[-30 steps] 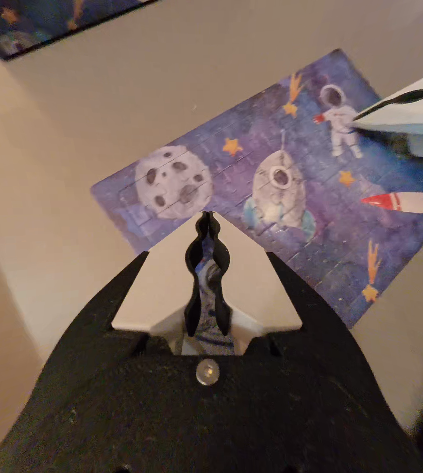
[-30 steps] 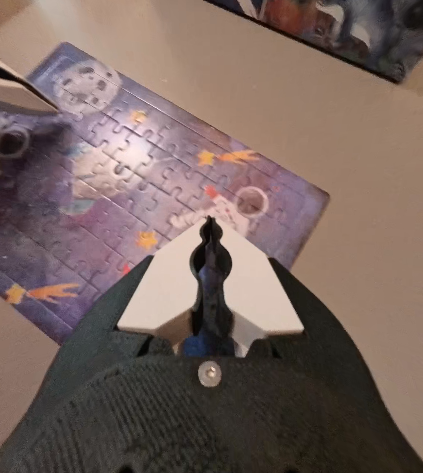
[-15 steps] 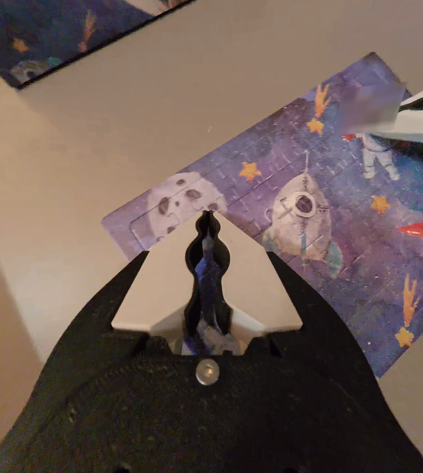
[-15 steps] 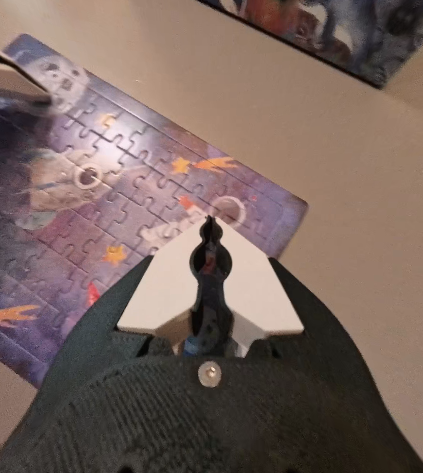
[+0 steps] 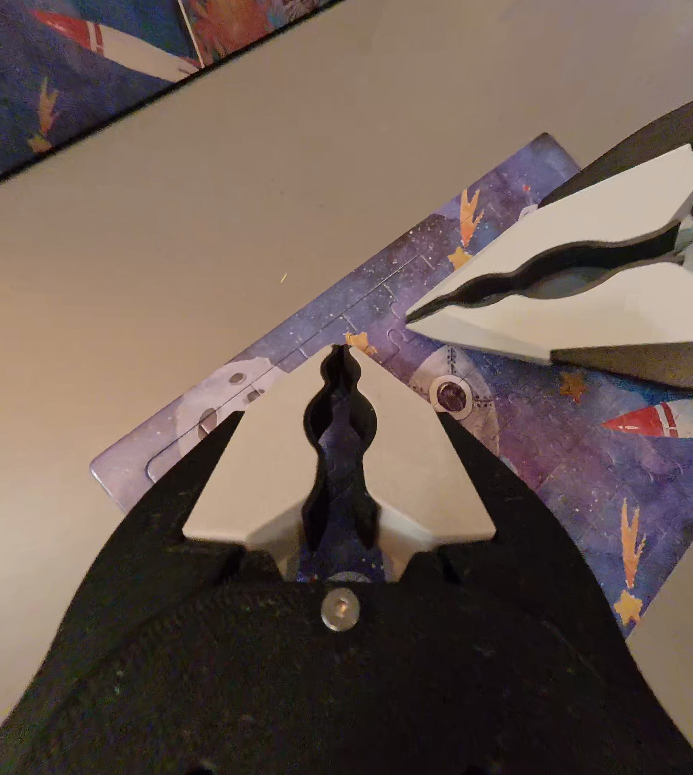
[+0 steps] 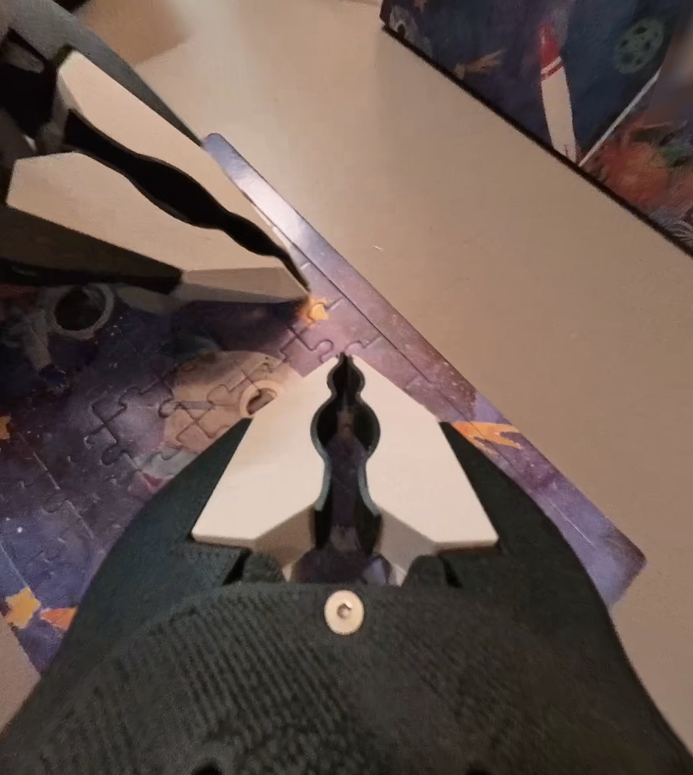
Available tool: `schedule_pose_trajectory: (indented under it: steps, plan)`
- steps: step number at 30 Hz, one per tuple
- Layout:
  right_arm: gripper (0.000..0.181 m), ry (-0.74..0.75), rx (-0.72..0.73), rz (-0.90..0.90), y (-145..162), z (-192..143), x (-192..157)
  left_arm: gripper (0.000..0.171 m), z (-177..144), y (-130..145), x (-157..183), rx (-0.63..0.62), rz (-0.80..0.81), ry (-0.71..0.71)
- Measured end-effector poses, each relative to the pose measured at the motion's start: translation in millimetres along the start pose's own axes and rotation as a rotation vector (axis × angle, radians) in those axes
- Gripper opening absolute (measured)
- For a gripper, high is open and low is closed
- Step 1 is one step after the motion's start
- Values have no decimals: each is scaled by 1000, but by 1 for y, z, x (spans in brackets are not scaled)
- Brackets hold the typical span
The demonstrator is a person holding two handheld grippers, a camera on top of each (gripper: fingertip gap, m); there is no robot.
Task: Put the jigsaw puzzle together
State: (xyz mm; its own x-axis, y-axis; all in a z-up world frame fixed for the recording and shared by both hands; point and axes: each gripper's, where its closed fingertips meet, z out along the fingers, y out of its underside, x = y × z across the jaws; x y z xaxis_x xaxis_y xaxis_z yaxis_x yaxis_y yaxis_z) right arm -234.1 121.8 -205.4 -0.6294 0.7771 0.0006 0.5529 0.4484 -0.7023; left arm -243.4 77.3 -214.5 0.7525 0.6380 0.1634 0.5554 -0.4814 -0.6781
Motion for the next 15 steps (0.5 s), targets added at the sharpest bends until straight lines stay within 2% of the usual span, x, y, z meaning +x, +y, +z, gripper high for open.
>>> schedule_pose_trajectory:
  steps: [2, 6, 9, 12, 15]
  plan:
    - [0, 61, -4, 37, 9, -10, 21, 0, -6, 4, -11, -9, -4, -33]
    - [0, 182, 0, 192, 43, -44, 83, 0, -26, 16, -53, -8, -28, -173]
    - [0, 223, 24, 289, 63, -65, 119, 0, -39, 23, -81, -10, -54, -242]
    - [0, 272, 51, 265, 71, -81, 127, 0, -55, 28, -94, 7, -92, -265]
    - [0, 240, 91, 193, 80, -94, 110, 0, -74, 32, -79, 72, -45, -189]
